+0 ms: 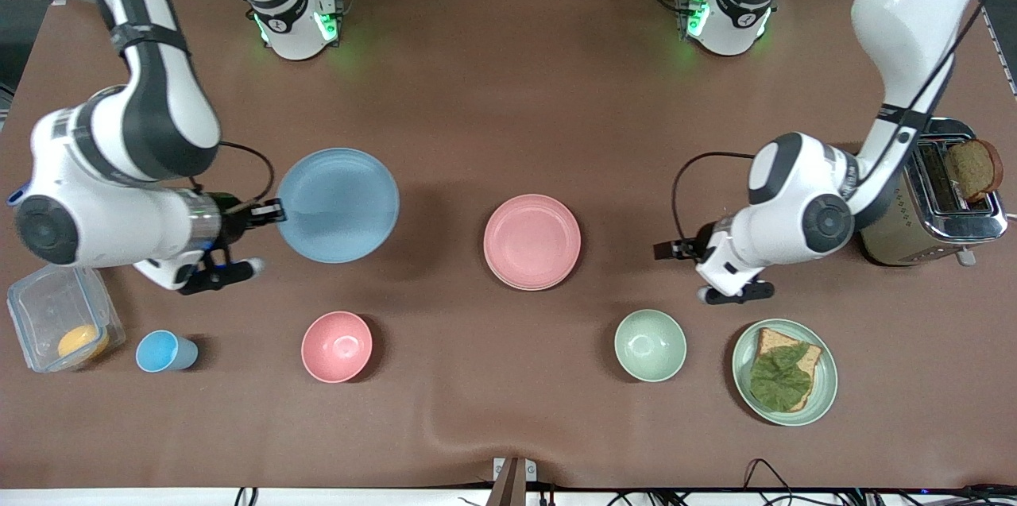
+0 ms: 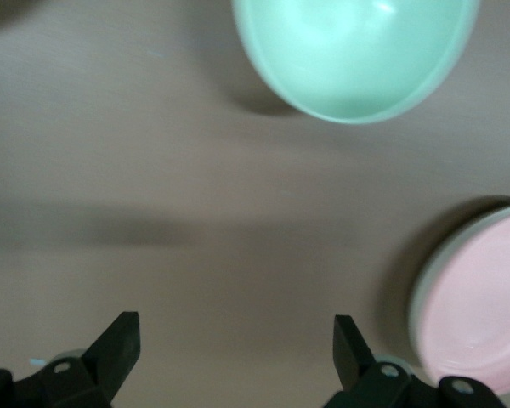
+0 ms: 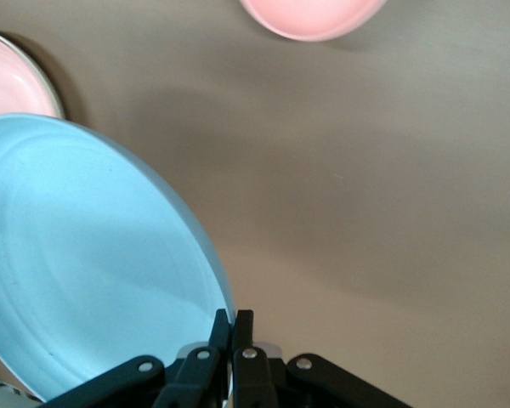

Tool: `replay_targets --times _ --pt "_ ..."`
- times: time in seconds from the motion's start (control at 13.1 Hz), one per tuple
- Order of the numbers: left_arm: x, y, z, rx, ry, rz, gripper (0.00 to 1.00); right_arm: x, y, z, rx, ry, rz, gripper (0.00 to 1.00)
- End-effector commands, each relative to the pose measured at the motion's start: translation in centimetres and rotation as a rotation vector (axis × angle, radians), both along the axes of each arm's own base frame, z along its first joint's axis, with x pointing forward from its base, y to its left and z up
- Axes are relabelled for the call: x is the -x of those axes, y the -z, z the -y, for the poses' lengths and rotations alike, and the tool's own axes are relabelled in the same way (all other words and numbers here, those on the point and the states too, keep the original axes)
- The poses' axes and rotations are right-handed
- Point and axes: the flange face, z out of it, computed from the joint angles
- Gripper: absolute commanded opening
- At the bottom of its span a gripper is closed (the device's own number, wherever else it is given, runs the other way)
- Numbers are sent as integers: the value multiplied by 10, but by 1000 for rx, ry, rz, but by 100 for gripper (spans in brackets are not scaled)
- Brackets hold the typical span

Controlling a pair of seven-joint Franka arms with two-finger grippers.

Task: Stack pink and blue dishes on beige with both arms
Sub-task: 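Carry the blue plate over the pink plate with the right gripper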

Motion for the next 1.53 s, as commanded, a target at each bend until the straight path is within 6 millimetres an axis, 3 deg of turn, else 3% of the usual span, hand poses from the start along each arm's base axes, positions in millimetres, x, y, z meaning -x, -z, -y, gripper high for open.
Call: replay_targets --times 0.0,0.15,0.23,0.31,0.69,0.77,0.92,1.07,1.22,1.38,1.45 --pt "-5 -2 -51 -50 36 -12 100 1 26 -61 -20 2 20 0" --pt "-7 -6 -85 -103 60 -13 100 19 43 -120 37 61 -15 0" --pt "-6 -6 -99 -132 61 -22 100 25 67 -151 50 67 -22 0" --pt "-7 -13 -107 -164 70 -20 100 37 71 -186 45 38 7 0" --pt "-19 -56 -127 -207 45 -52 100 58 147 -277 -88 88 65 0" --pt "-19 -61 -129 -212 41 -59 100 60 160 -286 -93 93 84 0" --pt "-18 -82 -126 -229 46 -44 100 55 174 -283 -100 116 96 0" --pt "-14 -90 -124 -241 52 -60 100 56 188 -286 -98 121 106 0" --pt "-9 -113 -115 -266 95 -30 100 49 187 -277 -100 137 107 0" --pt "2 -138 -110 -275 119 -35 100 52 187 -282 -100 129 109 0" --pt "9 -153 -115 -246 112 -35 100 47 187 -275 -100 140 109 0"
